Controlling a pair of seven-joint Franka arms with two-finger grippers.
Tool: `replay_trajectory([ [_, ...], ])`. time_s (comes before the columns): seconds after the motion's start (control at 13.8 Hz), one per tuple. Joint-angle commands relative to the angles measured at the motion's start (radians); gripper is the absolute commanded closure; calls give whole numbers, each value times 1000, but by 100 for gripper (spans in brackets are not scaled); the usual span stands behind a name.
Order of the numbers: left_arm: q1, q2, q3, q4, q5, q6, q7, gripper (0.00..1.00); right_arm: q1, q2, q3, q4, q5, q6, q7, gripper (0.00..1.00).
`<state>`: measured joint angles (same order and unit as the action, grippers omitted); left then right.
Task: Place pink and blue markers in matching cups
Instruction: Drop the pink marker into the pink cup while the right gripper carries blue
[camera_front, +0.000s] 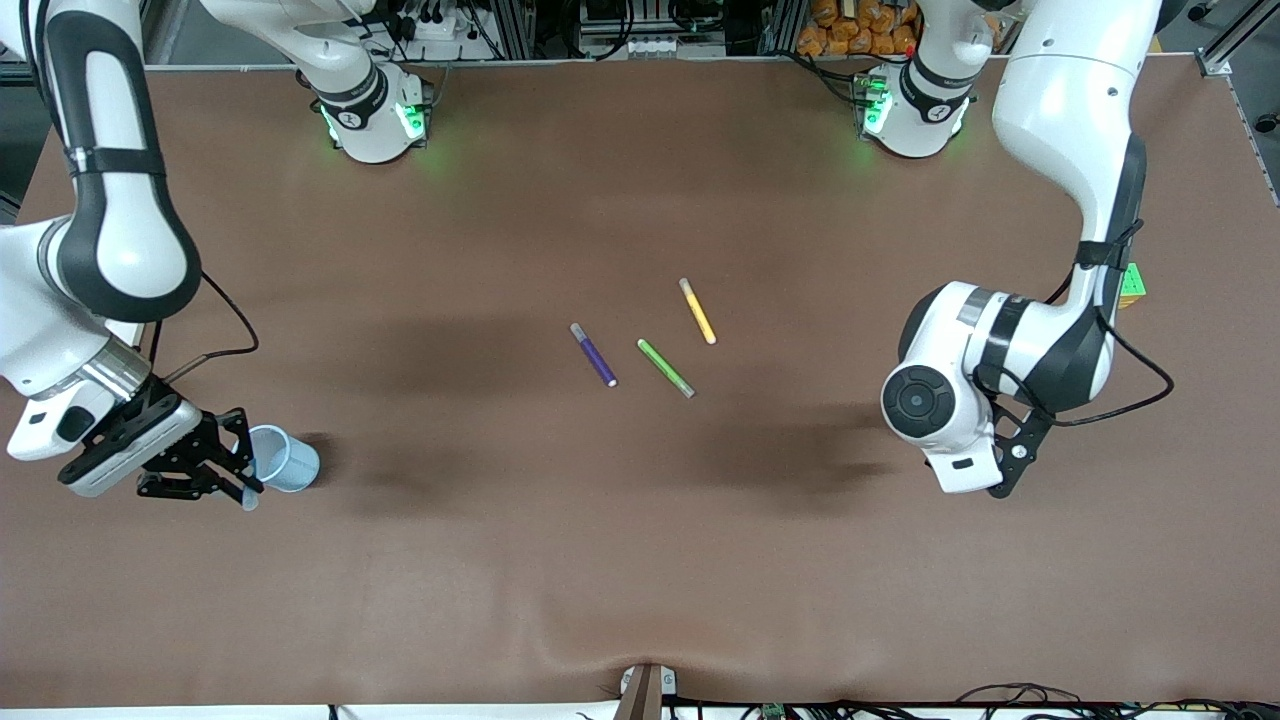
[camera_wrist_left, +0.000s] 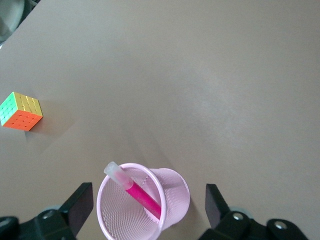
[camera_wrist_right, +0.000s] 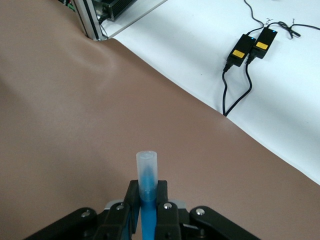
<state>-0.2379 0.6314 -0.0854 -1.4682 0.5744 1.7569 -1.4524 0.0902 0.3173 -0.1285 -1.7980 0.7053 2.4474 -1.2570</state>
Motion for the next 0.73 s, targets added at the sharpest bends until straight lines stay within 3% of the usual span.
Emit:
replay_trajectory([
  [0.0, 0, -28, -1, 14, -28, -13, 88, 0, -58, -34, 20, -37, 66, -88, -113, 100],
  [0.36, 28, -136, 6, 16, -180, -13, 315, 0, -121, -18, 18, -34, 144, -226, -295, 100],
  [0.65, 132, -237, 1, 14, -381, -13, 565, 0, -147, 3, 18, -27, 148, -320, -401, 100],
])
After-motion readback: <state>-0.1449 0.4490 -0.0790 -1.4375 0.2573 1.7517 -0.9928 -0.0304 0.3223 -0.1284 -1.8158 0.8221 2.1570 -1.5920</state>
